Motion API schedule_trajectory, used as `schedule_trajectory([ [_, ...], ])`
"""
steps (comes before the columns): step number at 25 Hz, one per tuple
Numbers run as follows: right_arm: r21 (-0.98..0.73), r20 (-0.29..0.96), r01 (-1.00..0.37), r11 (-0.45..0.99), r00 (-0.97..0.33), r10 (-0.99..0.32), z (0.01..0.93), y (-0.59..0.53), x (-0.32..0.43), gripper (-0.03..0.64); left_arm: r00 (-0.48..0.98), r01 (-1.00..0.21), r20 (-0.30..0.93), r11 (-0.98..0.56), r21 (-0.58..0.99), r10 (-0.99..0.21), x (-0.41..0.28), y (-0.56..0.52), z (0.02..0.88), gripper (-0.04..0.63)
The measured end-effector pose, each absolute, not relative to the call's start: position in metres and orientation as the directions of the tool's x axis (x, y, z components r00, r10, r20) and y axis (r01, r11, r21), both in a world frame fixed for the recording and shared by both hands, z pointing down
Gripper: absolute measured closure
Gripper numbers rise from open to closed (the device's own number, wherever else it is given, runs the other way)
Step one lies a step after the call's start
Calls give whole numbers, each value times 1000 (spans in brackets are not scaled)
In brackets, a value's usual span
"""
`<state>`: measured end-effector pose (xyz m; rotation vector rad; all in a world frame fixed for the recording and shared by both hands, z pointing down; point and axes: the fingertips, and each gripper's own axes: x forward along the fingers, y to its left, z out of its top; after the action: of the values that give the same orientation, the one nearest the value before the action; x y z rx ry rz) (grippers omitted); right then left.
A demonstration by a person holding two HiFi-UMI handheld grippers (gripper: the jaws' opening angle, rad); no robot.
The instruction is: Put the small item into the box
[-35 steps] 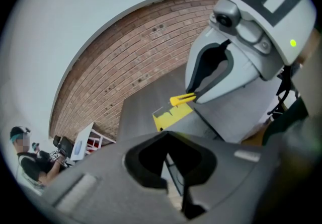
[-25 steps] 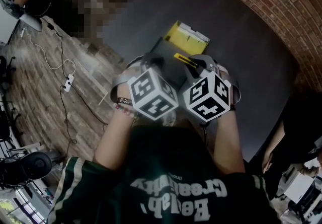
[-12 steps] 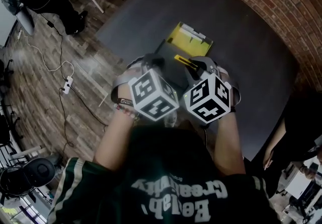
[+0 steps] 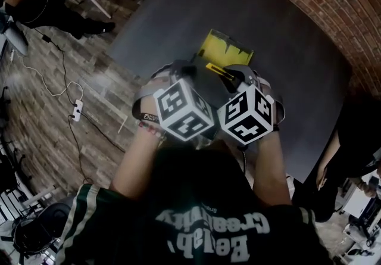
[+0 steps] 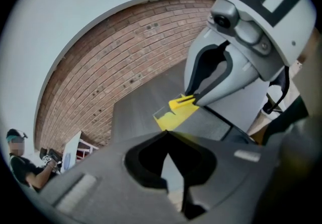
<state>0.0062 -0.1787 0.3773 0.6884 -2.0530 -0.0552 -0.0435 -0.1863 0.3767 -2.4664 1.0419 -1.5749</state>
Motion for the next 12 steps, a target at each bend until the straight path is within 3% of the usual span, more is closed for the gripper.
schedule_trajectory([
  [12,300,796,-542,785,-312,-519,383,-198,-15,546,353,-431,787,-835,-343,-506,-62,-216,382,592],
])
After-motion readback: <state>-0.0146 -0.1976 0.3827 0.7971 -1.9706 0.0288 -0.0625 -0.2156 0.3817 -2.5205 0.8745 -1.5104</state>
